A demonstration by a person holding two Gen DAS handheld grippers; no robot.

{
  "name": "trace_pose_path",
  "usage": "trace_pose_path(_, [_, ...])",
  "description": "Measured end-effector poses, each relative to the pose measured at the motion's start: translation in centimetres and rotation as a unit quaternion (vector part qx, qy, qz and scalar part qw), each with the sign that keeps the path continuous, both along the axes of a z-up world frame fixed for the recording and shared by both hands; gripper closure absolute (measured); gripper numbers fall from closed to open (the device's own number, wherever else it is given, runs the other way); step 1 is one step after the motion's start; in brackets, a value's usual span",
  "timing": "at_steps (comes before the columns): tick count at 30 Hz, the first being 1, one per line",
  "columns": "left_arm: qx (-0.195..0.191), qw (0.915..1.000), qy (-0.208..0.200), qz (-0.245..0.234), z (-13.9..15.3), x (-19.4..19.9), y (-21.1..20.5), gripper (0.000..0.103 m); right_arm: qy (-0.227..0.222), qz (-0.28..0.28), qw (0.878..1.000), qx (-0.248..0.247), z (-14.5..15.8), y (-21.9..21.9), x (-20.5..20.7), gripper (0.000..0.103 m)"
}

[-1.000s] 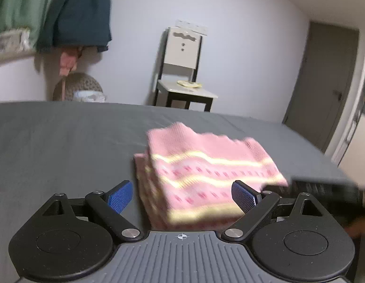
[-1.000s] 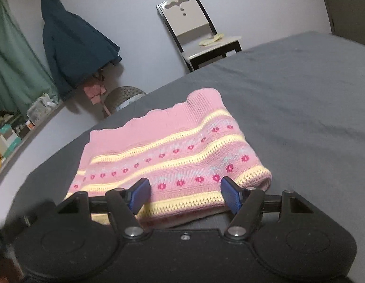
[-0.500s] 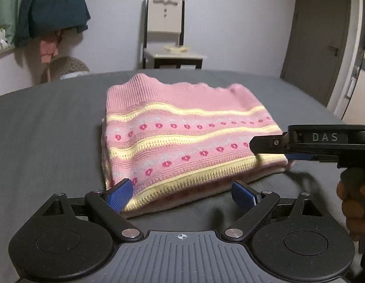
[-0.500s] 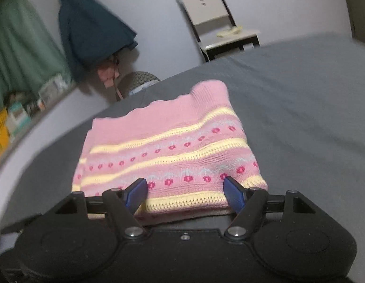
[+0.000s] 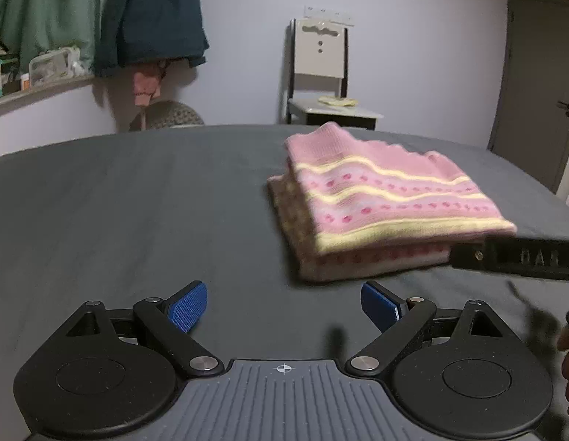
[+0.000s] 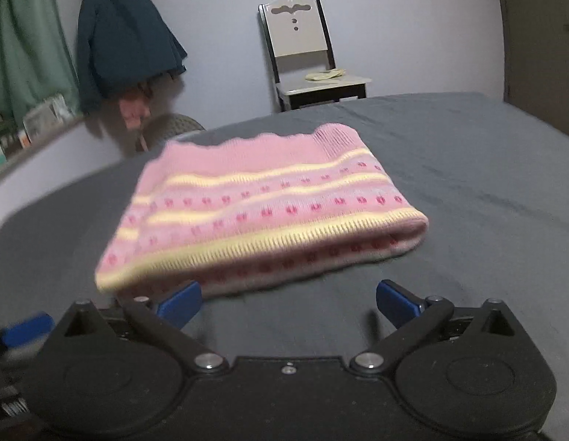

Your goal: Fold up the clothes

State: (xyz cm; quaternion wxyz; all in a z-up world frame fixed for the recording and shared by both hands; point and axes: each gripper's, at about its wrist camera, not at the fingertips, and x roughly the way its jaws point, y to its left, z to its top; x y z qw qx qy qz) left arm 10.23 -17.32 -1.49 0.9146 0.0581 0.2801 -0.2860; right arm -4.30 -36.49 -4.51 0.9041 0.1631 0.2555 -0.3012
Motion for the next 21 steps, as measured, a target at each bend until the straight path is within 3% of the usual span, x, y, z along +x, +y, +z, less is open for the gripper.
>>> trace_pose_path(4, [0.022,0.9997,0.007,-0.007,-1.2,0.4,-0.6,0.011,0.011,0.012,0.999,-0.033,-1.0,0.7,0.1,0.000])
trace_pose_path(9, [0.034,0.9993,0.010,-0.013,-1.5,0.6,-1.7,0.011,0.031,0.004,0.999,-0.033,-2.6,1.0,0.1,0.000])
trace_pose_path(13, [0.052,0.9984,0.009,-0.019,-1.9,0.4,-2.8,0.001,0.040,-0.003,0.998,-0.042,-2.7,1.3,0.2,0.000])
trace_pose_path(21, [0.061,0.9981,0.006,-0.014,-2.0,0.0,-2.9,0.000,0.050,-0.012,0.998,-0.043,-3.0,1.1,0.4,0.000])
